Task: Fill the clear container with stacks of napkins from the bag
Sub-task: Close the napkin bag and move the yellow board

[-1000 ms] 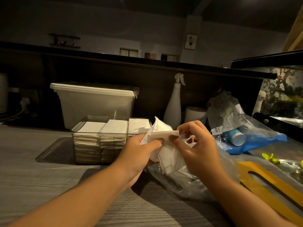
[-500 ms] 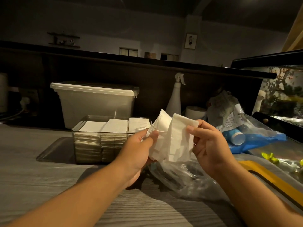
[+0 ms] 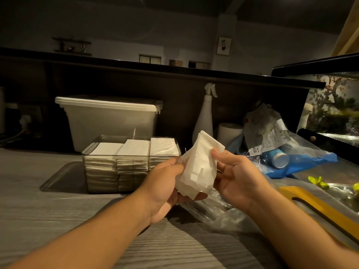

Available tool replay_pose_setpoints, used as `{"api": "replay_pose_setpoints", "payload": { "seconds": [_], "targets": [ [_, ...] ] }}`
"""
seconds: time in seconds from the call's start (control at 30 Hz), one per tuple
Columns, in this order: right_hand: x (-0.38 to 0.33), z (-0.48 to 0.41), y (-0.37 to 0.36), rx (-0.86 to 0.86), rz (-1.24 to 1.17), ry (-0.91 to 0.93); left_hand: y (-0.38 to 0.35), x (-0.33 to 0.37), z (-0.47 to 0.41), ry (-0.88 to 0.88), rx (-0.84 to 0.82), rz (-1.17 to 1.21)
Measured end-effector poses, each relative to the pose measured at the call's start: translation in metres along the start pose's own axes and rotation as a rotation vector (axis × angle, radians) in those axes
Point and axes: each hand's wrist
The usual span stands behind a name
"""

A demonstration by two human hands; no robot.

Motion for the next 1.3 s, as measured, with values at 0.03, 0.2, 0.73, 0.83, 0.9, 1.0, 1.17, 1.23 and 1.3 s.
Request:
{"api": "replay_pose_setpoints", "payload": {
  "seconds": [0.03,0.2,0.73,0.83,0.9,1.0,1.17,1.23,1.3],
  "targets": [
    [0.0,0.0,0.0,0.022,0.026,0.037,0.0,0.0,0.0,0.008,-0.008,0.017],
    [-0.001,-0.003,0.002,0.161,0.122,0.188,-0.002,-0.002,-0.001,0.007,0.003,0.069],
    [0.007,0.006,-0.009,0.111,0.212,0.33,-0.008,0.002,0.003,-0.082,0.006,0.157],
    [0.017,0.001,-0.013,0.184,0.191,0.348,-0.011,-0.001,0.003,-0.058,-0.046,0.156],
    [0.018,0.001,-0.015,0.21,0.159,0.353,-0.012,-0.003,0.003,-0.065,-0.08,0.144],
    [0.018,0.001,-0.016,0.243,0.133,0.337,-0.014,-0.008,0.003,-0.121,-0.061,0.066],
    [0.015,0.004,-0.014,0.194,0.035,0.221,-0.014,-0.011,0.001,-0.18,0.021,-0.044],
    [0.014,0.003,-0.011,0.173,0.016,0.177,-0.012,-0.009,0.0,-0.187,0.022,-0.093],
    [0.011,0.001,-0.006,0.12,-0.002,0.146,-0.007,-0.003,0.001,-0.22,0.021,-0.218]
  ]
}}
Point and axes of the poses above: each hand's wrist, its own z-axis away from the middle knuckle, its own y-axis out of the back of the hand, x = y × z, and after that the axes turned 6 degrees about -x, right-handed
